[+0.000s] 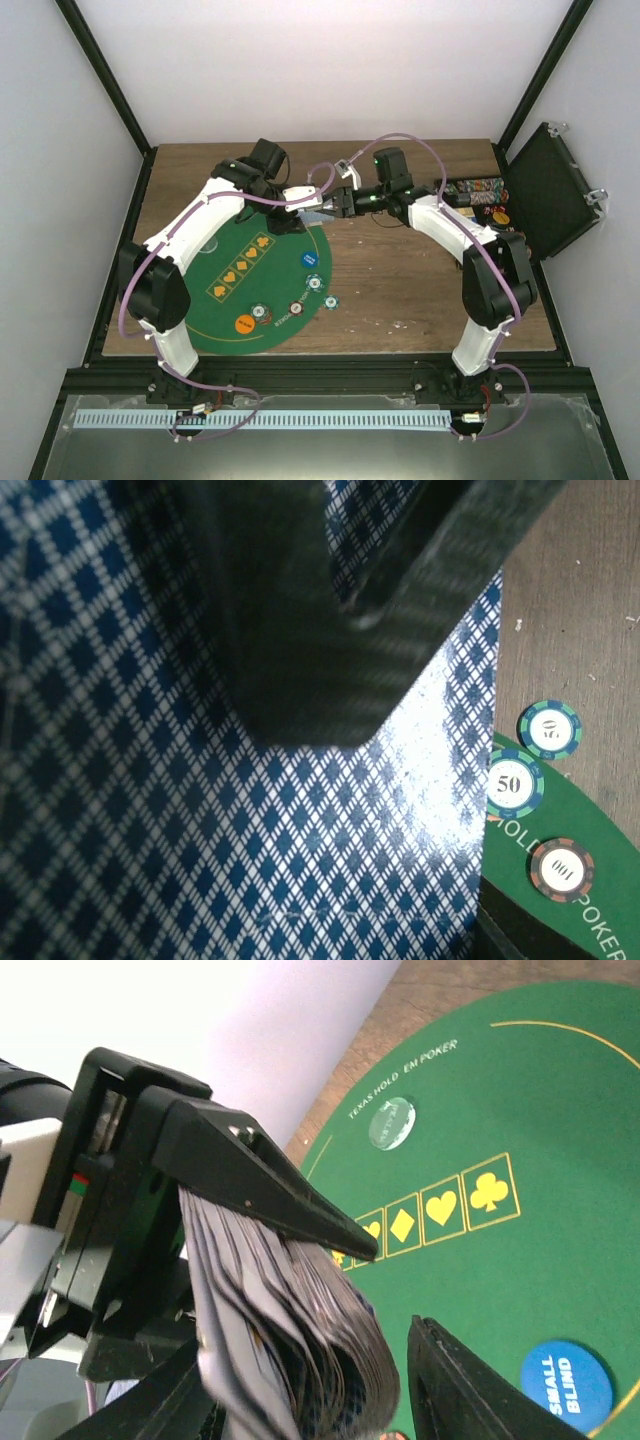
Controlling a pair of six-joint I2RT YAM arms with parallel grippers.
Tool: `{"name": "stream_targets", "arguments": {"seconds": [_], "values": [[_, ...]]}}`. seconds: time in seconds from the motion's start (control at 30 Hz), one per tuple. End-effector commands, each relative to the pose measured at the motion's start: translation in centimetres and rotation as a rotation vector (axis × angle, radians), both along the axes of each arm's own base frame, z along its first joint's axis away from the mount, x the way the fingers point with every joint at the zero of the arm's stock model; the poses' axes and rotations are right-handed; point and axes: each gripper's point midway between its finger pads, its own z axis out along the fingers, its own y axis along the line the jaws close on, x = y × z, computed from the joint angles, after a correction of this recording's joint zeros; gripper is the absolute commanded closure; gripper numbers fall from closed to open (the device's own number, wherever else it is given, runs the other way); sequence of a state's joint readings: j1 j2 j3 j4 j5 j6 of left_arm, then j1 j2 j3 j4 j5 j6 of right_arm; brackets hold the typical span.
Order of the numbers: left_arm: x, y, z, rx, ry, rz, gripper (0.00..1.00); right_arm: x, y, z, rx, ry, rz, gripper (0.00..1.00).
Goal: Distribute texas hold em gaming equipment
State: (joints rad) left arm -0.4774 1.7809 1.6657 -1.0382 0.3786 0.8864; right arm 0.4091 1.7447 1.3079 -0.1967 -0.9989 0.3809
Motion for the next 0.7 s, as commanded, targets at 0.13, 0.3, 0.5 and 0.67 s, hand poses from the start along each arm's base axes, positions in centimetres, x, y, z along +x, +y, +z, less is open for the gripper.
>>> {"name": "stream_targets", "arguments": {"seconds": [0.13,0.3,0.5,0.67], "values": [[-0.2,-1.0,0.1,-0.041,0.008,-0.034,0.5,0.4,2.3,1.5,0.085,-0.003,0.073,0.51],[0.2,-1.4,0.5,-0.05,-0.015,-0.033,0.5,0.1,3.0,0.5,0.088,0.032,0.097,0.63],[0.9,-1.6,0.2,-0.03,-0.061,-0.038,0.41,-0.6,3.1,0.3,0.11,0.057,0.121,0.91],[1.8,-1.7,0.0,-0.017,-0.086,-0.032,0.27,-1.0,3.0,0.2,0.115,0.063,0.132,0.99]]}}
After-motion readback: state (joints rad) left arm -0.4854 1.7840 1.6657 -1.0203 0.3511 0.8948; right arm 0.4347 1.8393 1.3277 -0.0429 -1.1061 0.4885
